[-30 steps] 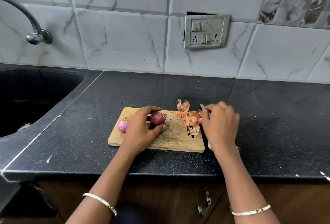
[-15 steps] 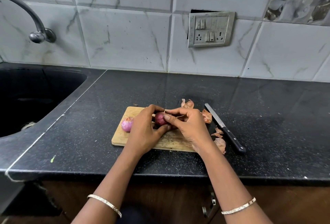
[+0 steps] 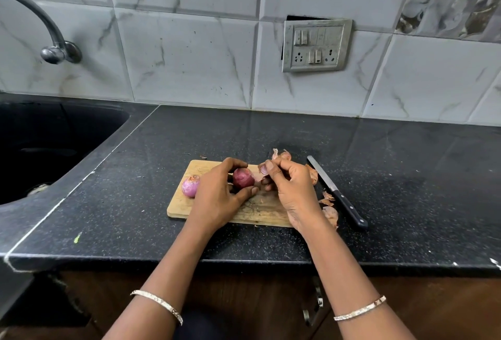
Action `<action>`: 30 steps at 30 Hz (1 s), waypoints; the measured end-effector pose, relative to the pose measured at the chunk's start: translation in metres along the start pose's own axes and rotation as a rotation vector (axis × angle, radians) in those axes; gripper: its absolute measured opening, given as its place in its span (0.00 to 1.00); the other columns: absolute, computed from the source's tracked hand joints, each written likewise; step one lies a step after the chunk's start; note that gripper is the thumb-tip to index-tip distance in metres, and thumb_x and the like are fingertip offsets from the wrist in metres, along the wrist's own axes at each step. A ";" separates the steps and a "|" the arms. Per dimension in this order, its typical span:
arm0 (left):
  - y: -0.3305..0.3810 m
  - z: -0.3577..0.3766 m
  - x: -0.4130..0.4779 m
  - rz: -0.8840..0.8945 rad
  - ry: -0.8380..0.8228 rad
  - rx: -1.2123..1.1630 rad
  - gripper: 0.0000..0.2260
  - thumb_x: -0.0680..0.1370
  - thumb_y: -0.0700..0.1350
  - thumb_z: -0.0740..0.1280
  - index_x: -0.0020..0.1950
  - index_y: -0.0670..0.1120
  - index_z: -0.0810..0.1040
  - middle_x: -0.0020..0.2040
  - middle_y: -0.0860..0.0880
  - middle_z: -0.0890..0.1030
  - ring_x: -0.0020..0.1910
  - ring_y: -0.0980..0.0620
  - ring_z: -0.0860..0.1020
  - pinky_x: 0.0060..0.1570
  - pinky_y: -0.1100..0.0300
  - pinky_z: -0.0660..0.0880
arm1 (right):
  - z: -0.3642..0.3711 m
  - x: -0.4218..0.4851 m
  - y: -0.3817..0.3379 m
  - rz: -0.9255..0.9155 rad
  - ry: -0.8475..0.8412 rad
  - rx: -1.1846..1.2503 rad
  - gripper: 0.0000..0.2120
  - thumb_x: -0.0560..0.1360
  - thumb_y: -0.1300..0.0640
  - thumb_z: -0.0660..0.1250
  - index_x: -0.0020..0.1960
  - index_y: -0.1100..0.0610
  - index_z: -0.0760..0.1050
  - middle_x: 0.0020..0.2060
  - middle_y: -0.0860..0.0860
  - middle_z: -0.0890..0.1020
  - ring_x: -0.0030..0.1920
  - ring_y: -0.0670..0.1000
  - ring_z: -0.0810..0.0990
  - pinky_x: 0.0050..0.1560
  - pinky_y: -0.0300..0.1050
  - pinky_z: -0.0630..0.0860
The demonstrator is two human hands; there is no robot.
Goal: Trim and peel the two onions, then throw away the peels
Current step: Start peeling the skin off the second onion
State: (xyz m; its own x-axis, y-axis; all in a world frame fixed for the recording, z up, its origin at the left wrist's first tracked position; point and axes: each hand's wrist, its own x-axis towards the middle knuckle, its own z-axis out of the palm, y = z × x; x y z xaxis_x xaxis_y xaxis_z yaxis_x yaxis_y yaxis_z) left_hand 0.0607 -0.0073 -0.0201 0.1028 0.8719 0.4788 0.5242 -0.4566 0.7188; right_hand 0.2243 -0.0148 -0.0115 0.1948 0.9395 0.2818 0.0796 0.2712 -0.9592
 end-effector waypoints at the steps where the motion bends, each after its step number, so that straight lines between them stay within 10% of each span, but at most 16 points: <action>1: 0.000 0.000 0.000 -0.002 0.002 -0.006 0.23 0.69 0.50 0.81 0.61 0.50 0.77 0.52 0.55 0.82 0.49 0.55 0.82 0.51 0.54 0.82 | 0.000 0.001 0.001 0.002 0.034 0.008 0.08 0.81 0.59 0.68 0.44 0.59 0.82 0.35 0.51 0.83 0.34 0.46 0.80 0.36 0.44 0.78; 6: 0.003 -0.002 -0.003 0.032 0.008 -0.041 0.22 0.70 0.51 0.80 0.59 0.52 0.76 0.52 0.56 0.82 0.47 0.60 0.81 0.48 0.58 0.80 | -0.003 0.004 0.010 -0.044 0.172 -0.173 0.04 0.76 0.57 0.73 0.44 0.49 0.84 0.40 0.42 0.86 0.42 0.48 0.84 0.47 0.52 0.82; 13: 0.002 0.004 0.003 0.088 0.002 -0.053 0.21 0.71 0.43 0.78 0.57 0.50 0.71 0.53 0.54 0.79 0.51 0.55 0.80 0.49 0.51 0.81 | -0.001 0.000 0.000 -0.107 0.203 -0.423 0.10 0.73 0.62 0.71 0.51 0.51 0.85 0.50 0.44 0.81 0.46 0.41 0.81 0.51 0.33 0.75; 18: 0.003 0.009 0.017 0.122 -0.059 -0.103 0.19 0.79 0.46 0.72 0.69 0.47 0.73 0.62 0.50 0.77 0.61 0.53 0.76 0.63 0.50 0.75 | 0.000 -0.002 -0.002 -0.063 0.182 -0.247 0.06 0.77 0.57 0.70 0.50 0.49 0.85 0.46 0.42 0.84 0.47 0.41 0.83 0.53 0.42 0.79; 30: 0.005 0.008 0.014 -0.219 -0.257 -0.773 0.11 0.84 0.40 0.61 0.66 0.43 0.73 0.55 0.41 0.82 0.55 0.50 0.82 0.62 0.51 0.79 | -0.005 -0.004 -0.001 -0.107 0.025 0.032 0.08 0.75 0.63 0.75 0.53 0.58 0.86 0.46 0.53 0.88 0.48 0.58 0.86 0.55 0.57 0.82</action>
State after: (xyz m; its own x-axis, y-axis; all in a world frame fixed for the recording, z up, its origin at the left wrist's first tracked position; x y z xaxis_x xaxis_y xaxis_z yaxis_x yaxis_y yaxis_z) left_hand 0.0712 0.0040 -0.0135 0.3042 0.9253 0.2265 -0.1617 -0.1842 0.9695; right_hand 0.2286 -0.0194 -0.0119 0.2114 0.8994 0.3827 0.0696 0.3767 -0.9237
